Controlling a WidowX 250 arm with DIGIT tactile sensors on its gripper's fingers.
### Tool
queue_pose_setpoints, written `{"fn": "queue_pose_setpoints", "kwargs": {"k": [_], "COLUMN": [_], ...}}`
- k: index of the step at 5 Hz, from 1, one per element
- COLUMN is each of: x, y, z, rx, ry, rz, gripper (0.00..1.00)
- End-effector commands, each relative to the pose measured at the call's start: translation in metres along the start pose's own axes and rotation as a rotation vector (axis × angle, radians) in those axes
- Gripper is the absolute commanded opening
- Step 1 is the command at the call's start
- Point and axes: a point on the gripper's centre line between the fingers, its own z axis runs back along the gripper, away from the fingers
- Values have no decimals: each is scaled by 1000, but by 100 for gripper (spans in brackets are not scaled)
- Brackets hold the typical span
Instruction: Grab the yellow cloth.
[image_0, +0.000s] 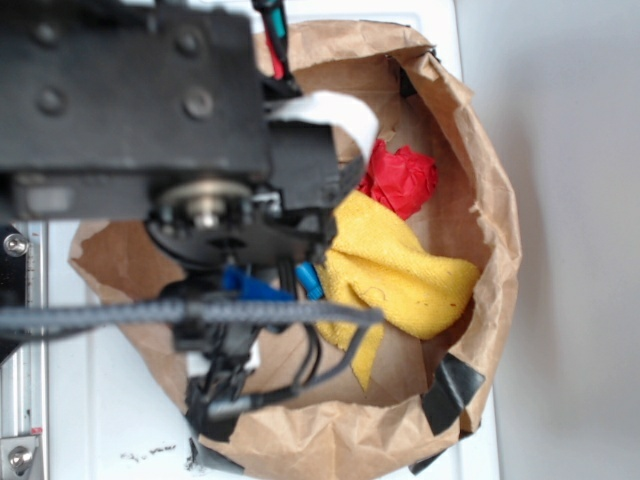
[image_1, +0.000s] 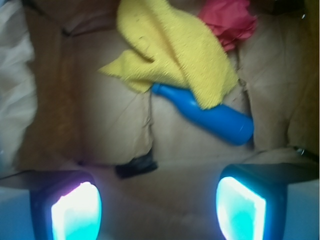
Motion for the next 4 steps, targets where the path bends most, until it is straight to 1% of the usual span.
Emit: {"fn": "queue_pose_setpoints", "kwargs": {"k": [1, 2, 3, 4], "x": [21, 39, 55, 67], "y": [-20, -24, -28, -32], "z": [-23, -37, -49, -59], "rx": [40, 67, 68, 93], "ry": [-91, -67, -52, -49], "rz": [-30, -1, 12, 24], "gripper": [100, 100, 100, 100]}}
